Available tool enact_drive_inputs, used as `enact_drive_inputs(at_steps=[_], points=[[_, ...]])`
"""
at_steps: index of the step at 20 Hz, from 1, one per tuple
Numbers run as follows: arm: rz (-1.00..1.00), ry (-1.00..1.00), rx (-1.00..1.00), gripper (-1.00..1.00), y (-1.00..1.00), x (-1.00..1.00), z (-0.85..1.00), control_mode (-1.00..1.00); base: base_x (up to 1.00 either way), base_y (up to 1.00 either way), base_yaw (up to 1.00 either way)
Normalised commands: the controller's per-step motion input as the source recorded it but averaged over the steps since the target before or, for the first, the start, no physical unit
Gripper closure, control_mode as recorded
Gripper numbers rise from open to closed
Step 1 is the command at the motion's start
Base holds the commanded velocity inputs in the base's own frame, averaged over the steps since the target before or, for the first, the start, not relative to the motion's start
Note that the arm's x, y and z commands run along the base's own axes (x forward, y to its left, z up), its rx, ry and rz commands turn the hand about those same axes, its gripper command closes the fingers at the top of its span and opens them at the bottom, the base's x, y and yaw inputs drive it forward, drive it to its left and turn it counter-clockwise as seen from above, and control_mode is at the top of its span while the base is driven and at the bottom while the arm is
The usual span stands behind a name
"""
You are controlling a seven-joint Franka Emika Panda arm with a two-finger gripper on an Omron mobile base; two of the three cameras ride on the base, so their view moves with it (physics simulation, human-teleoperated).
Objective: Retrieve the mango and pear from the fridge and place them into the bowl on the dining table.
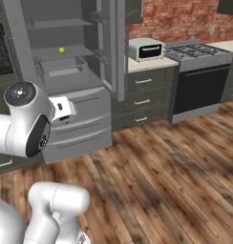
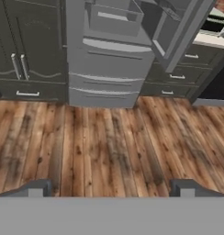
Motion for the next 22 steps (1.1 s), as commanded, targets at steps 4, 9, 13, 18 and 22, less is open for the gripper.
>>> enact_drive_inputs(at_steps=[4, 9, 13, 18, 22], points=[[0.0, 0.0, 0.0, -1.0, 0.0, 0.0, 0.0, 1.0, 0.65, 0.0, -0.25], [0.0, 0.0, 0.0, -1.0, 0.0, 0.0, 0.0, 1.0, 0.77, 0.0, -0.32], [0.0, 0.0, 0.0, -1.0, 0.0, 0.0, 0.0, 1.0, 0.75, 0.0, -0.33], [0.0, 0.0, 0.0, -1.0, 0.0, 0.0, 0.0, 1.0, 0.7, 0.05, -0.08], [0.0, 0.0, 0.0, -1.0, 0.0, 0.0, 0.0, 1.0, 0.83, 0.0, 0.31]])
